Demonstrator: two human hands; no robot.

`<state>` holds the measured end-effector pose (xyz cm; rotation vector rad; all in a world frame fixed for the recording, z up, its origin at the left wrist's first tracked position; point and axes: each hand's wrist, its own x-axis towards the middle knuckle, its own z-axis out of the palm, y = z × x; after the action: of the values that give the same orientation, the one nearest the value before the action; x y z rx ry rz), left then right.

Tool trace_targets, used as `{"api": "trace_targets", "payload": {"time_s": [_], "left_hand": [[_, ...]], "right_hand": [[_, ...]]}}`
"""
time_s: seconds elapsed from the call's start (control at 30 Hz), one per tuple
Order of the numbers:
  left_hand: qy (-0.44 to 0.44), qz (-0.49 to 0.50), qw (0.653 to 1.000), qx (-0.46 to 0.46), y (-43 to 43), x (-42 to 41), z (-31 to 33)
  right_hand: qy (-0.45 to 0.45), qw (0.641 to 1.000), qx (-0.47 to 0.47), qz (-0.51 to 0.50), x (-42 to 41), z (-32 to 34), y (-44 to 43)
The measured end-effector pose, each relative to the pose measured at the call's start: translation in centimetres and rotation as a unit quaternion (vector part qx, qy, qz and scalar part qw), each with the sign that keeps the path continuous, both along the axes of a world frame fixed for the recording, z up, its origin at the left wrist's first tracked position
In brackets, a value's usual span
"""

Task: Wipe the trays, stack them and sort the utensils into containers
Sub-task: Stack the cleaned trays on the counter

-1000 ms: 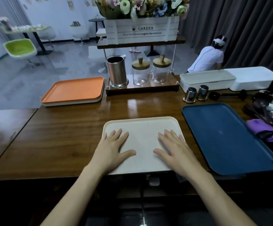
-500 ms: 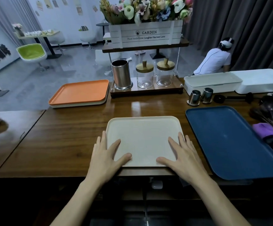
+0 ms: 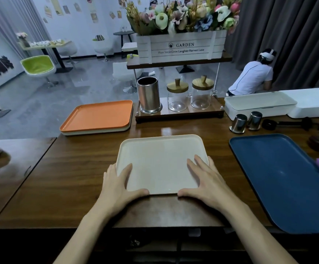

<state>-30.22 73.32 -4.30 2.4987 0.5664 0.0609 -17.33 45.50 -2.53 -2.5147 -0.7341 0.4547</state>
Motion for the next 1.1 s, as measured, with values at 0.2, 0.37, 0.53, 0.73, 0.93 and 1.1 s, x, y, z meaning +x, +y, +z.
{"api": "trace_targets", "payload": {"time_s": [0.2,0.37,0.53,0.73,0.93,1.1], "left_hand": [[0.021,-0.013,0.998,-0.062,6.4,-0.2,1.6],[-0.002,0.011,1.000,-0.025,13.2,-2.4,3.5],[-0.028,0.027,0.999,-0.019,20.4,-1.8,4.9],[-0.053,0.021,0.998,-0.022,28.1,1.3,5.3],[-0.054,0.008,0.998,-0.040,33.3,6.7,5.2],[-0.049,0.001,0.997,-0.052,35.8,10.3,4.5]], "right_hand": [[-0.001,0.999,-0.022,0.030,0.3,1.0,5.9],[-0.033,0.997,-0.012,0.063,-0.7,2.4,13.0],[-0.069,0.994,0.015,0.083,1.4,2.9,21.1],[-0.088,0.993,0.013,0.079,4.1,4.3,28.6],[-0.068,0.996,0.007,0.050,8.2,5.1,33.5],[-0.056,0.998,-0.017,0.030,11.7,4.6,36.0]]}}
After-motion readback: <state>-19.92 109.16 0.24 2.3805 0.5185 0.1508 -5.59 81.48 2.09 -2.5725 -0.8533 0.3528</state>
